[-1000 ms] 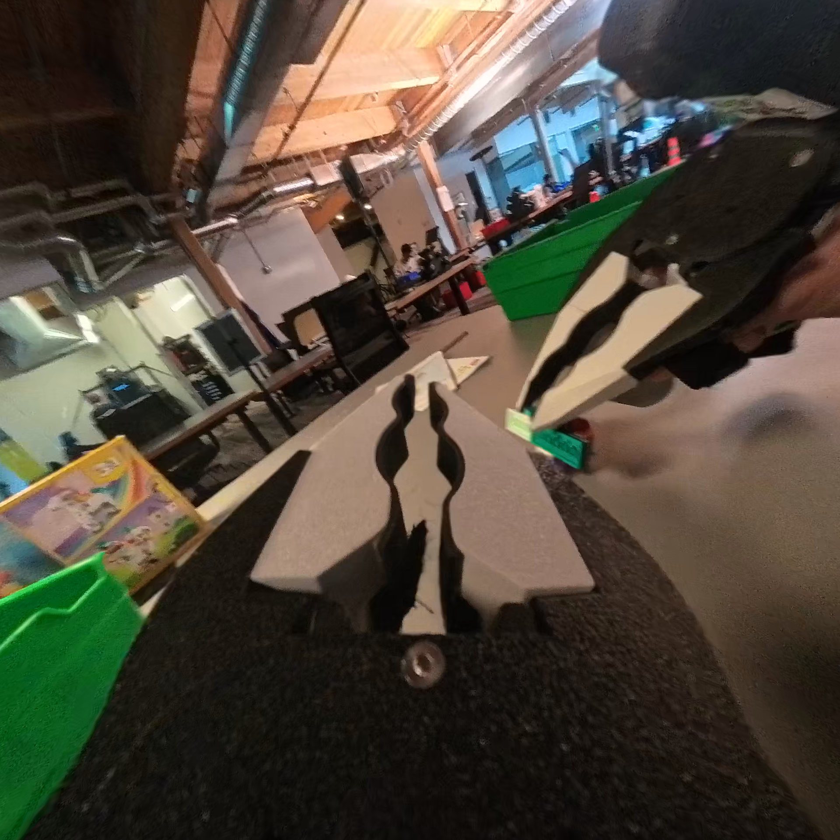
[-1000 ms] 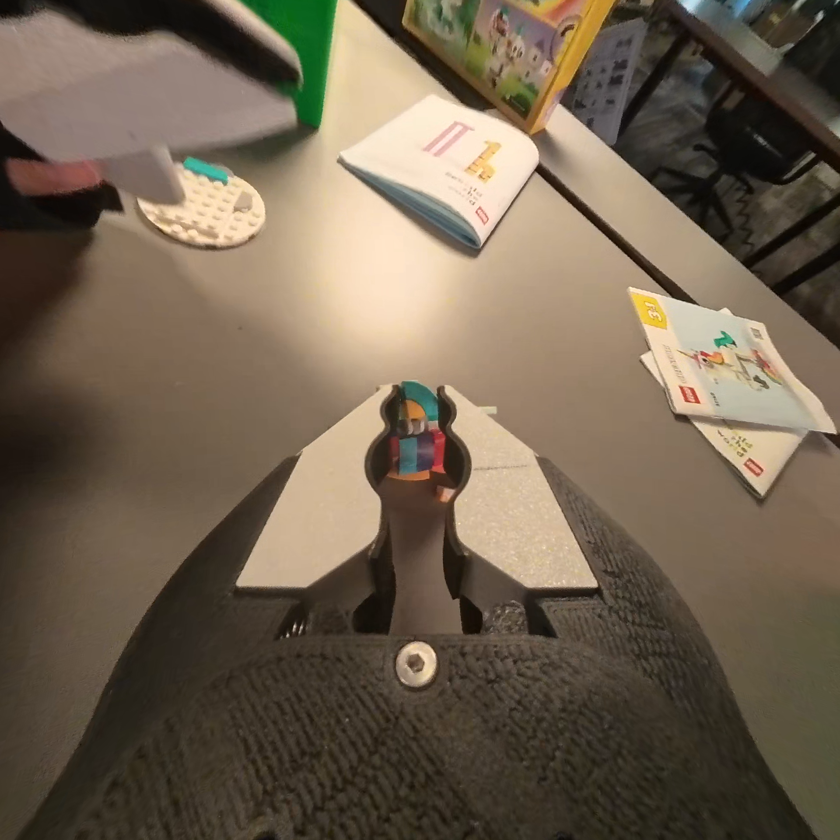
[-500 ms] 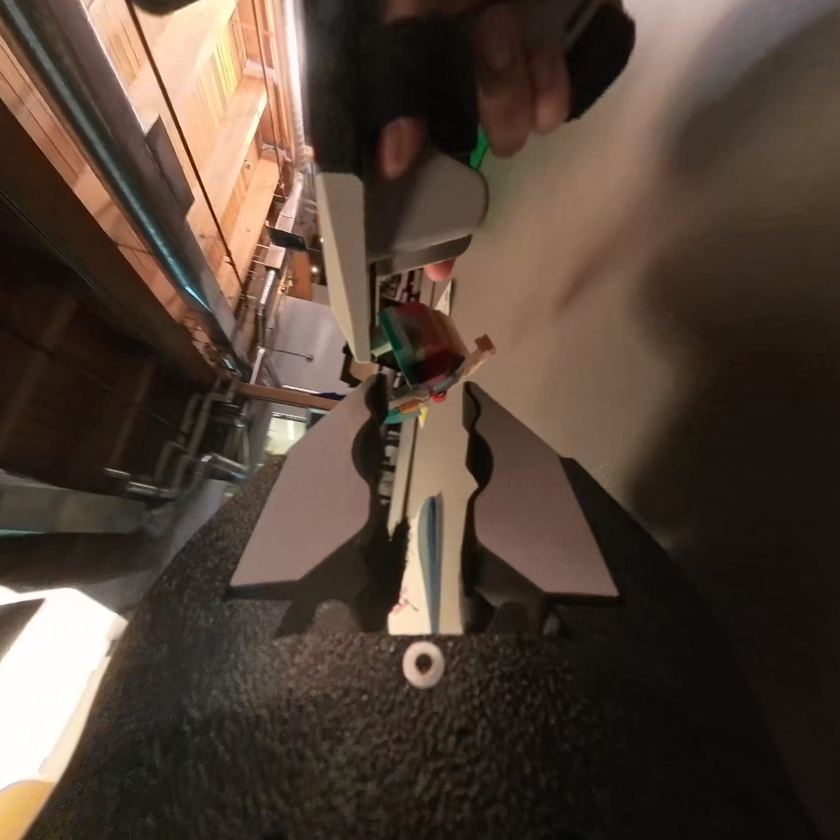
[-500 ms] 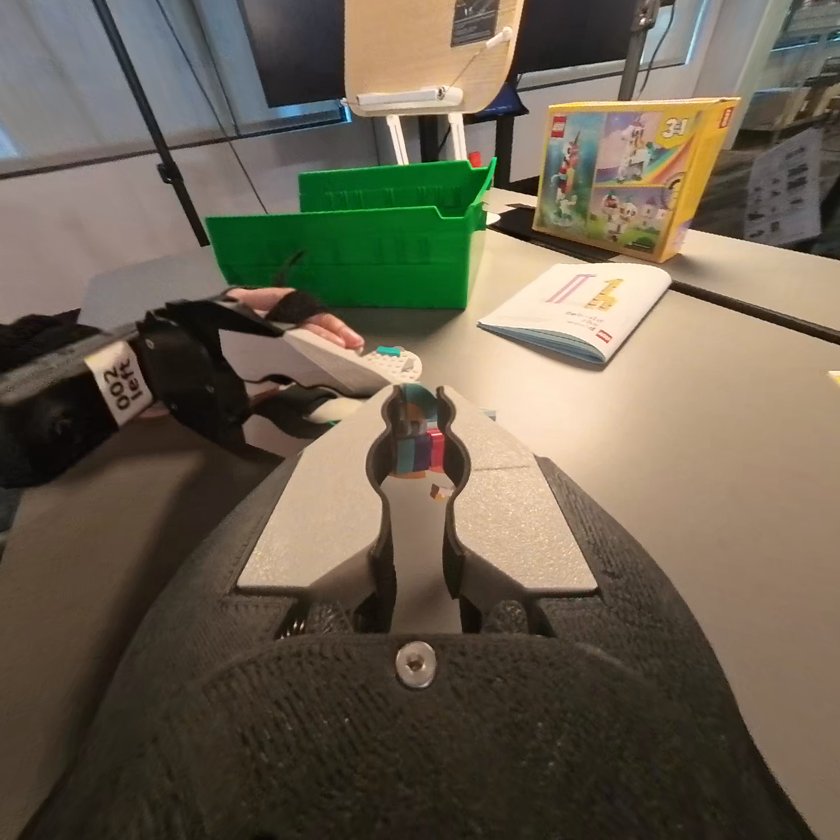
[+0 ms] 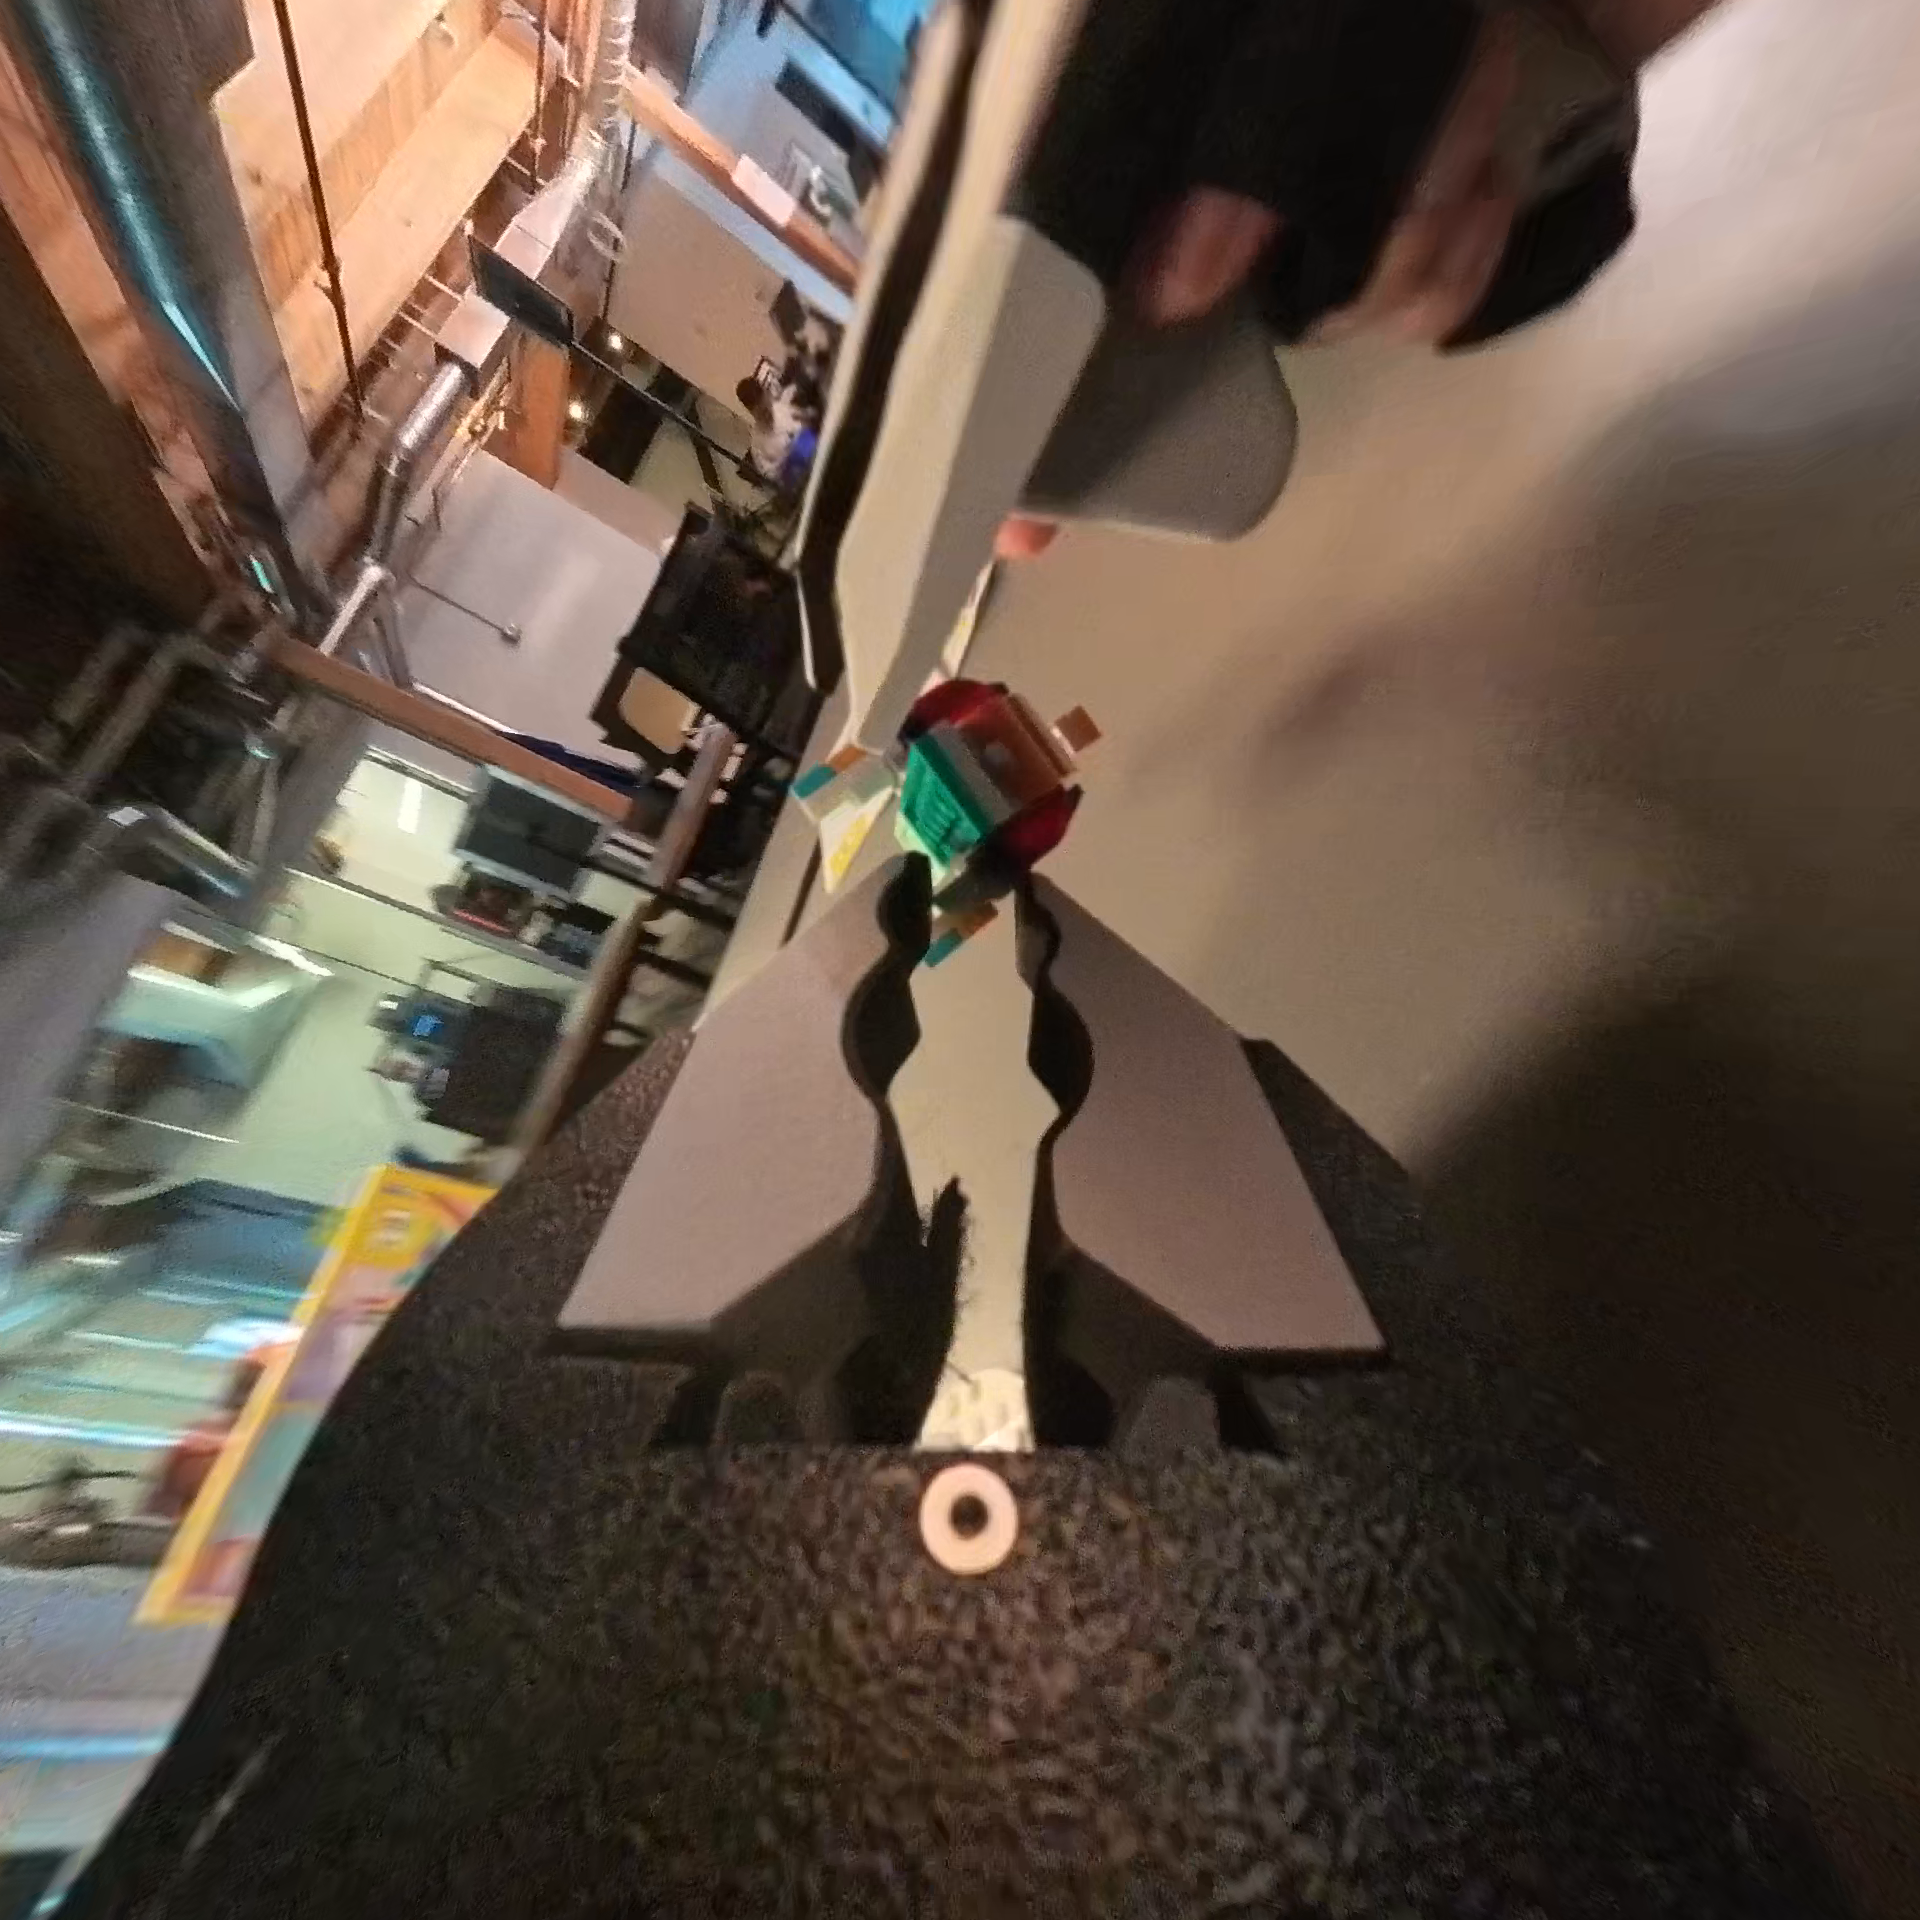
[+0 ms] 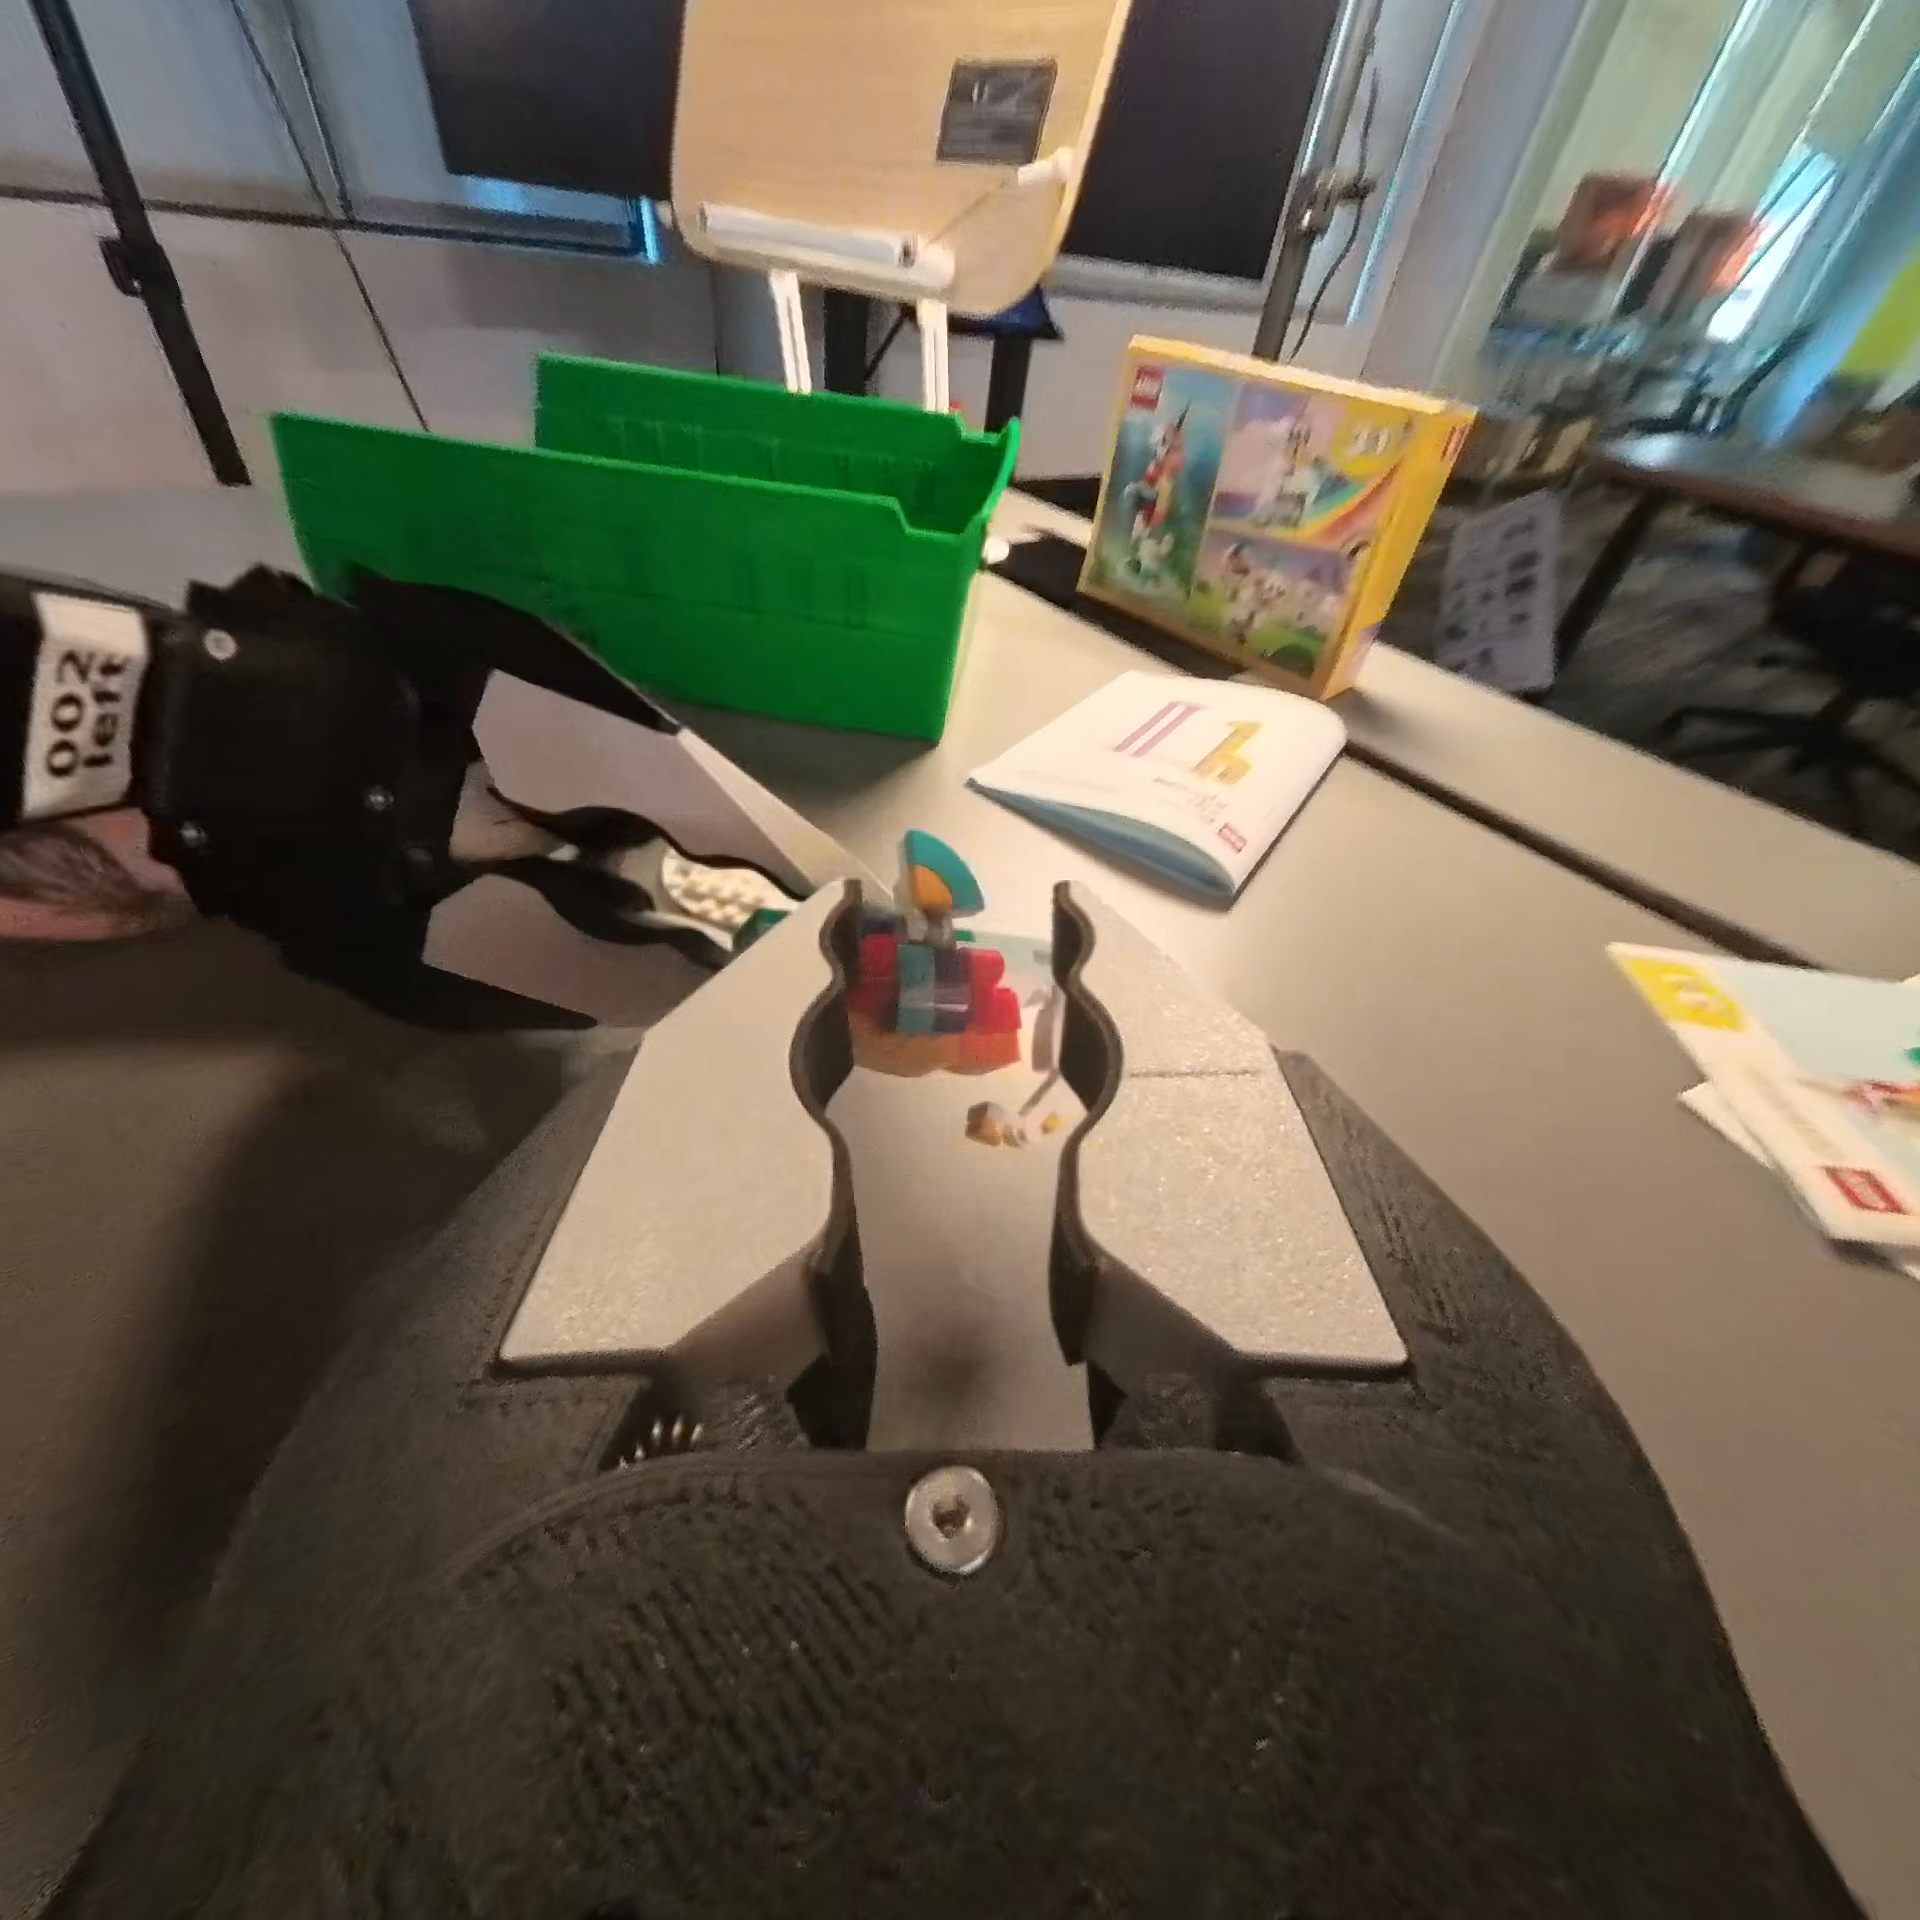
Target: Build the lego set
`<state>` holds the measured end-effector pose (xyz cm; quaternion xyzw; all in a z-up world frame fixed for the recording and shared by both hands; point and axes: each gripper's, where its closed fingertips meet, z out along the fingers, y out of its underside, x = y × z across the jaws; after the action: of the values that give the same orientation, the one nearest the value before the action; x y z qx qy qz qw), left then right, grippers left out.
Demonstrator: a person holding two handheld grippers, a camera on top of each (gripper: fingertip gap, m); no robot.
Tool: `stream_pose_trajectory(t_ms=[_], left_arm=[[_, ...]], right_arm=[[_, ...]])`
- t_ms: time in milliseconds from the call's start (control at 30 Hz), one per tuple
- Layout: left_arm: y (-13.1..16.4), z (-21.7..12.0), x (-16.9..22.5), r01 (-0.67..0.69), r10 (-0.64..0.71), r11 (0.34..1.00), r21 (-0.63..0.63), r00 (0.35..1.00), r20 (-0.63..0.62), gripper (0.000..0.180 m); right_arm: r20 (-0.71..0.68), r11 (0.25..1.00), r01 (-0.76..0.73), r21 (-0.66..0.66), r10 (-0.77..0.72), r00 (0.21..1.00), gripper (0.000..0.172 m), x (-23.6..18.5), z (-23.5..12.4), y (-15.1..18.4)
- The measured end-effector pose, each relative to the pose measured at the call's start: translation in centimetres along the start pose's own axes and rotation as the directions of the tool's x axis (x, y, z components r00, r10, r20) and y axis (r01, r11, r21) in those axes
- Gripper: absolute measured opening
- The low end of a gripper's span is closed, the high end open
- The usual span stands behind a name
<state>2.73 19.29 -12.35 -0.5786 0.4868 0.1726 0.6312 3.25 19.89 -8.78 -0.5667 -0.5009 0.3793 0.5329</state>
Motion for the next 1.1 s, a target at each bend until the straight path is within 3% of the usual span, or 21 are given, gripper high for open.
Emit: stream_pose_trajectory(t_ms=[100,200,267,367,467,600,733,833,967,1100], left_arm=[[-1.0,-0.3,-0.6,0.247,-0.243,0.966,0.082,0.968,-0.056,0.012],[-2.0,-1.0,-1.3,0.499,-0.467,0.849,0.173,0.862,-0.194,0.012],[-3.6,-2.2,-2.0,0.683,-0.589,0.690,0.238,0.722,-0.363,0.011],[-5.8,-4.4,-3.4,0.898,-0.649,0.376,0.228,0.431,-0.627,0.011],[-6.1,-5.1,-4.7,0.960,-0.653,0.190,0.204,0.279,-0.704,0.010],[-6.5,-6.2,-5.8,0.992,-0.586,0.012,0.128,0.111,-0.803,0.010],[-6.3,-6.4,-6.3,0.994,-0.552,-0.074,0.084,0.029,-0.834,0.011],[-5.6,-5.6,-6.3,0.995,-0.607,-0.063,0.079,0.025,-0.794,0.010],[-4.1,-4.1,-6.0,0.997,-0.697,-0.069,0.040,-0.019,-0.717,0.009],[-3.6,-3.8,-6.1,0.995,-0.708,-0.094,0.017,-0.055,-0.704,0.010]], right_arm=[[0.008,0.996,0.003,0.089,-0.004,1.000,0.043,-0.2,-0.3,-1.4],[0.013,0.985,-0.004,0.172,0.002,1.000,0.046,0.0,-1.3,-2.8],[0.058,0.969,-0.089,0.231,0.077,0.995,0.047,0.2,-2.2,-3.8],[0.262,0.899,-0.334,0.283,0.263,0.929,0.050,-0.5,-3.3,-5.3],[0.454,0.812,-0.524,0.259,0.376,0.807,0.049,-1.3,-4.2,-6.2],[0.521,0.799,-0.578,0.165,0.427,0.739,0.047,-2.5,-3.8,-5.8],[0.594,0.802,-0.590,0.092,0.431,0.679,0.039,-4.2,-3.7,-5.6],[0.502,0.858,-0.498,0.126,0.378,0.778,0.040,-3.8,-2.6,-4.8],[0.276,0.942,-0.252,0.221,0.188,0.943,0.034,-2.5,-1.8,-4.4],[0.144,0.975,-0.102,0.196,0.074,0.987,0.013,-1.7,-1.4,-3.5]])
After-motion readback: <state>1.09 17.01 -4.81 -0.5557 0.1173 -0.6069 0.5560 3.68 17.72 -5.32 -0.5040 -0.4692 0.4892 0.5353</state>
